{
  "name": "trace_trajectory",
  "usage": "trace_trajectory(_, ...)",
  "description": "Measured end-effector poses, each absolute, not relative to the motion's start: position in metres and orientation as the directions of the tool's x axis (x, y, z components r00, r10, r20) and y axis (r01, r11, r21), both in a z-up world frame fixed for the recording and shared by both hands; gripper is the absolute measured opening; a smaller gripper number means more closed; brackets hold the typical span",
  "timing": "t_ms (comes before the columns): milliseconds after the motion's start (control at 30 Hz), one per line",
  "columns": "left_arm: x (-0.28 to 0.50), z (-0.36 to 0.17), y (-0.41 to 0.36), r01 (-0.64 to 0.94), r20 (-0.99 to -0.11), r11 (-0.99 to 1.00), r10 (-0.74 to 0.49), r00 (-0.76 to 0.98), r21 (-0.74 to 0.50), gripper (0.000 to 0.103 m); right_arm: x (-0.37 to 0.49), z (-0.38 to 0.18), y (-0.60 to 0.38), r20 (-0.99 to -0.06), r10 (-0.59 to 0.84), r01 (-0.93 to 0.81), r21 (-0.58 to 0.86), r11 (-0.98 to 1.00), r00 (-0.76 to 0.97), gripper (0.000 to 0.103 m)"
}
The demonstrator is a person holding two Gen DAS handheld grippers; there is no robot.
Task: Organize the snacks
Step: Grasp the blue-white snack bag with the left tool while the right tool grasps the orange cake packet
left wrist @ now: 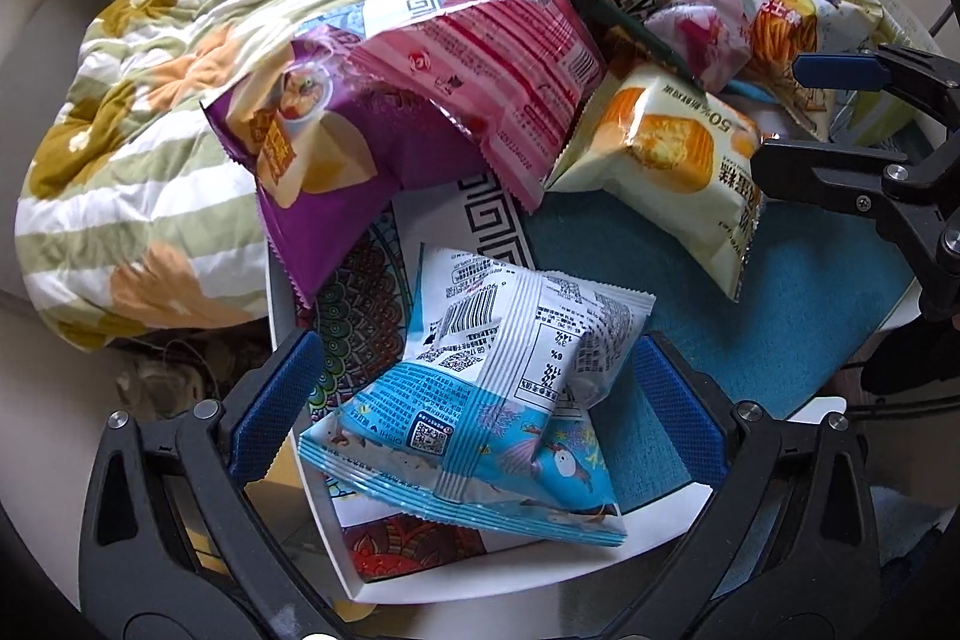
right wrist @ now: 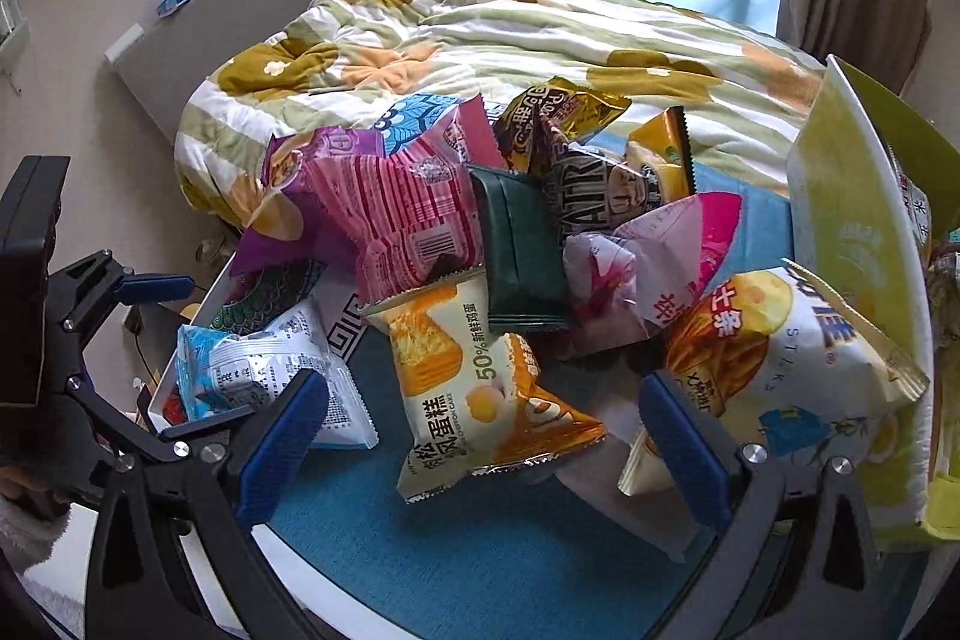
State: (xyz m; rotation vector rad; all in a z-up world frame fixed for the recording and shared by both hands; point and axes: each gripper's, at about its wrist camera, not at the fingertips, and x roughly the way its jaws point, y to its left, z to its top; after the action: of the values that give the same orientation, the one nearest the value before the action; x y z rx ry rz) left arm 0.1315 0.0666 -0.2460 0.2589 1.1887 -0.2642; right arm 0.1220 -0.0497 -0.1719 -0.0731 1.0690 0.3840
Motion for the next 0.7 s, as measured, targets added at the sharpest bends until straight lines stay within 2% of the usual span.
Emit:
trace_trajectory(133, 0.132, -0.266, 0.065, 0.345, -0.95, 0.937, -0.061, 0.306, 0.051, 0.102, 0.129, -0.193, -0.044, -0.88, 0.281, -0.36, 0.138, 0.923, 0.383, 0.103)
trace_trajectory(267, 0.131, -0.28, 0.06, 0.349, -0.956, 0.935, -0.038, 0.292, 0.07, 0.102, 0.132, -0.205, -0.036, -0.89, 0.251, -0.389, 0.091, 0.917, 0.382, 0.103)
trace_trajectory(367, 0.131, -0.283, 0.059, 0.341, -0.959, 0.939, -0.049, 0.279, 0.051, 0.089, 0.133, -0.211, -0.031, -0.895, 0.236, -0.413, 0.066, 0.908, 0.378, 0.1)
trace_trajectory(467, 0.132, -0.28, 0.062, 0.324, -0.958, 0.945, -0.058, 0.281, 0.037, 0.085, 0.133, -0.218, -0.028, -0.902, 0.234, -0.426, 0.062, 0.902, 0.363, 0.097)
trace_trajectory(567, 0.133, -0.278, 0.064, 0.315, -0.956, 0.949, -0.07, 0.286, 0.025, 0.08, 0.135, -0.224, -0.026, -0.905, 0.231, -0.436, 0.058, 0.898, 0.357, 0.088)
trace_trajectory(700, 0.135, -0.274, 0.067, 0.307, -0.954, 0.951, -0.079, 0.289, 0.014, 0.075, 0.138, -0.228, -0.023, -0.907, 0.222, -0.444, 0.044, 0.895, 0.357, 0.085)
